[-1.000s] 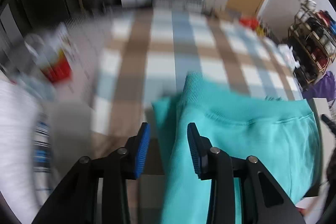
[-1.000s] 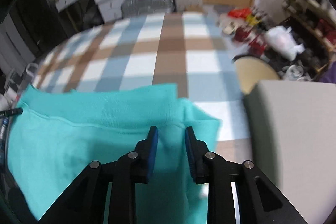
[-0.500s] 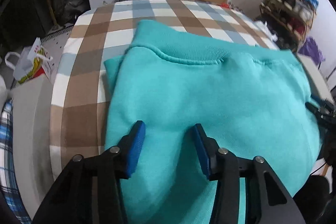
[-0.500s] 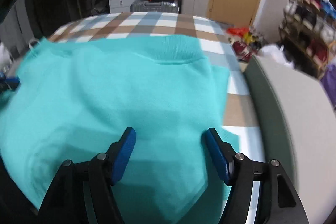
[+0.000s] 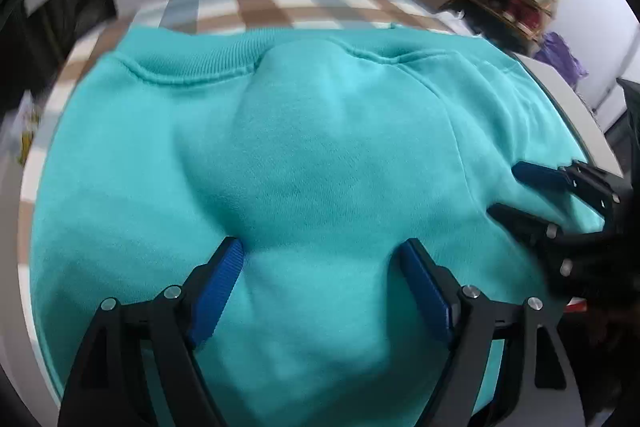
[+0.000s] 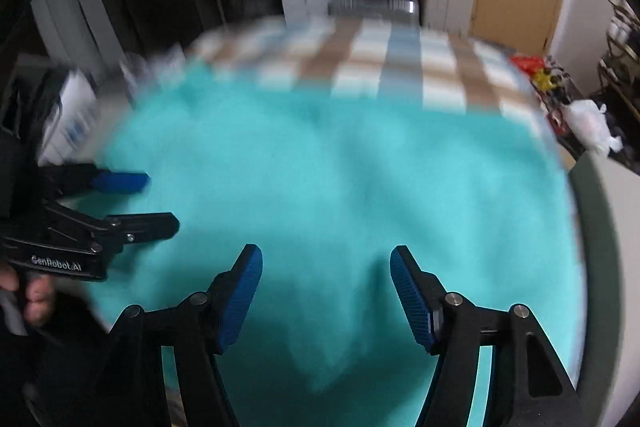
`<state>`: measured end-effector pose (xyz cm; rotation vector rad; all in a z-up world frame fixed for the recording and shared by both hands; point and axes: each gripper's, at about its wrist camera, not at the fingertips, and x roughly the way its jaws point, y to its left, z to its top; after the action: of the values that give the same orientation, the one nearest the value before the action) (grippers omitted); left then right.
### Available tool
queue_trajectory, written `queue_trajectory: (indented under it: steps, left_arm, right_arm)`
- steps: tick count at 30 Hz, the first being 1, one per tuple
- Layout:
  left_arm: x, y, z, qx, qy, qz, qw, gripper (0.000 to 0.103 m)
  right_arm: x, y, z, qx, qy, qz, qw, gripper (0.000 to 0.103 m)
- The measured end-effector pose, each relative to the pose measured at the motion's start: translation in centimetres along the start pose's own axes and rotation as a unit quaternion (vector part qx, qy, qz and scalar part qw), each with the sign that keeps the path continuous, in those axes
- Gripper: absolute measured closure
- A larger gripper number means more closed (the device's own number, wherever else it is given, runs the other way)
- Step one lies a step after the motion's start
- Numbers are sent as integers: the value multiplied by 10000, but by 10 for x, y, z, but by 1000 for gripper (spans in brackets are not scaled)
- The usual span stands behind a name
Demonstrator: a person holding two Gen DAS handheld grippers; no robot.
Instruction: Fold large clothes
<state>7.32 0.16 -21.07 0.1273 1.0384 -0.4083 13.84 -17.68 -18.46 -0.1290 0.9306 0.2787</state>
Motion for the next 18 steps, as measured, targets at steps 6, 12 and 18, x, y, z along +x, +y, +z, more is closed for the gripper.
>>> queue_trajectory:
  steps: [6, 12, 18]
  left_arm:
    - [-2, 3, 5, -49, -93, -26, 9999, 24]
    - [-6, 6, 1, -80, -81, -81, 9999, 25]
    - [-14, 4, 1, -127, -115, -11, 9999, 25]
  right_arm:
    - [-17, -22, 4, 937, -416, 378, 9940, 44]
    - [-24, -42, 32, 1374, -1053, -463, 9838, 9]
    - [5, -37, 19, 1229, -545, -65, 9909, 7]
